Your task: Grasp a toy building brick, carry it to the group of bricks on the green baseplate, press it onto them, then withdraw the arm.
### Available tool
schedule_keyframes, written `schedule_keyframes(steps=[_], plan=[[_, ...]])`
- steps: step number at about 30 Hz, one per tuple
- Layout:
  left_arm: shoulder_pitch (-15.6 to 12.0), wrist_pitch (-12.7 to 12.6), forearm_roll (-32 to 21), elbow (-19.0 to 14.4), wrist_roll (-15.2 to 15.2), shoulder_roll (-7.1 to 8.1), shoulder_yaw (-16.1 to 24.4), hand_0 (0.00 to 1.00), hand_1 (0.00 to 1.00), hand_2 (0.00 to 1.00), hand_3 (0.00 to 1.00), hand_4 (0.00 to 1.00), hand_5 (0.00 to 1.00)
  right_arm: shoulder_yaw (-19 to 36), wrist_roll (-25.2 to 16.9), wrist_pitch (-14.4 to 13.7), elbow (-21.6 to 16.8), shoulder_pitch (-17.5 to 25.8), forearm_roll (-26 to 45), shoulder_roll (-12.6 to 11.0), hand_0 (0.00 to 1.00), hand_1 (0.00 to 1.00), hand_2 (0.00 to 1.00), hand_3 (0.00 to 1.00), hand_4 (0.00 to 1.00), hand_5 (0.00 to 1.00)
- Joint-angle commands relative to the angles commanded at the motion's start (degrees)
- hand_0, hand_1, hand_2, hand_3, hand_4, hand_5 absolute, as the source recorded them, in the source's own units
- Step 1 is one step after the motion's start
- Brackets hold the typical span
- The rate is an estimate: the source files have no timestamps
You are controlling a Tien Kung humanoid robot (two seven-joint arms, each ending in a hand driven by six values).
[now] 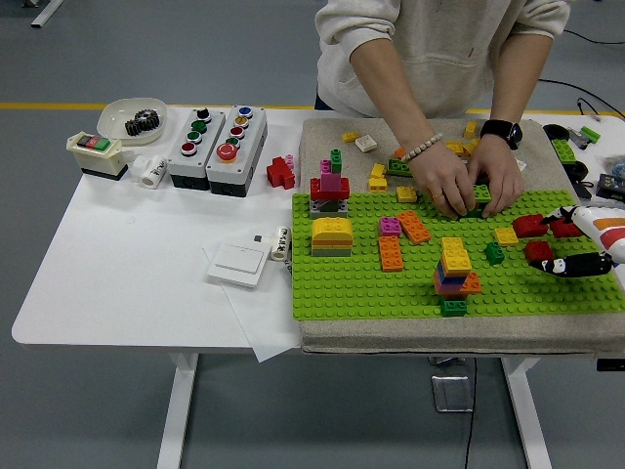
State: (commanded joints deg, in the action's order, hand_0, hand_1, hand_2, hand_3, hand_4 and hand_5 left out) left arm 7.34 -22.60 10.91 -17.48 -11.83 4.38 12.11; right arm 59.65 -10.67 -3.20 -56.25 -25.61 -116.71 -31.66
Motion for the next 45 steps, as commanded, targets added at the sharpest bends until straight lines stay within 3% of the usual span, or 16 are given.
schedule_keyframes(steps=[17, 28, 29, 34, 35, 45], plan=[[0.1, 0.0, -0.1, -0.1, 0.0, -0.04, 0.0, 0.737, 0.724, 0.715, 0.59, 0.64, 0.666, -4.5, -1.3, 0.6, 4.0, -3.7, -3.3, 0.4, 0.654, 0.691, 0.74, 0.701, 0.893, 0.475], [0.1, 0.0, -0.1, -0.1, -0.1, -0.09, 0.0, 0.738, 0.724, 0.717, 0.59, 0.64, 0.665, -5.5, -2.8, -1.1, 7.3, -4.9, -4.8, 1.4, 0.646, 0.684, 0.735, 0.687, 0.884, 0.483], [0.1, 0.0, -0.1, -0.1, -0.1, -0.09, 0.0, 0.738, 0.725, 0.717, 0.589, 0.639, 0.664, -5.7, -3.1, -1.4, 7.6, -4.9, -4.8, 1.5, 0.598, 0.666, 0.728, 0.666, 0.872, 0.492], [0.1, -0.1, -0.1, -0.1, -0.1, -0.11, 0.0, 0.738, 0.725, 0.717, 0.589, 0.639, 0.664, -6.3, -4.5, -3.2, 8.9, -5.0, -4.7, 1.9, 0.598, 0.666, 0.728, 0.666, 0.872, 0.492], [0.1, -0.1, -0.1, -0.1, -0.1, -0.11, 0.0, 0.738, 0.725, 0.718, 0.59, 0.64, 0.665, -6.4, -4.7, -3.5, 9.1, -5.0, -4.8, 1.9, 0.48, 0.614, 0.696, 0.618, 0.853, 0.493], [0.2, -0.1, 0.0, -0.1, -0.1, -0.12, 0.0, 0.738, 0.725, 0.718, 0.589, 0.639, 0.664, -7.3, -6.4, -6.2, 10.3, -5.2, -5.3, 2.0, 0.421, 0.582, 0.676, 0.588, 0.845, 0.491]])
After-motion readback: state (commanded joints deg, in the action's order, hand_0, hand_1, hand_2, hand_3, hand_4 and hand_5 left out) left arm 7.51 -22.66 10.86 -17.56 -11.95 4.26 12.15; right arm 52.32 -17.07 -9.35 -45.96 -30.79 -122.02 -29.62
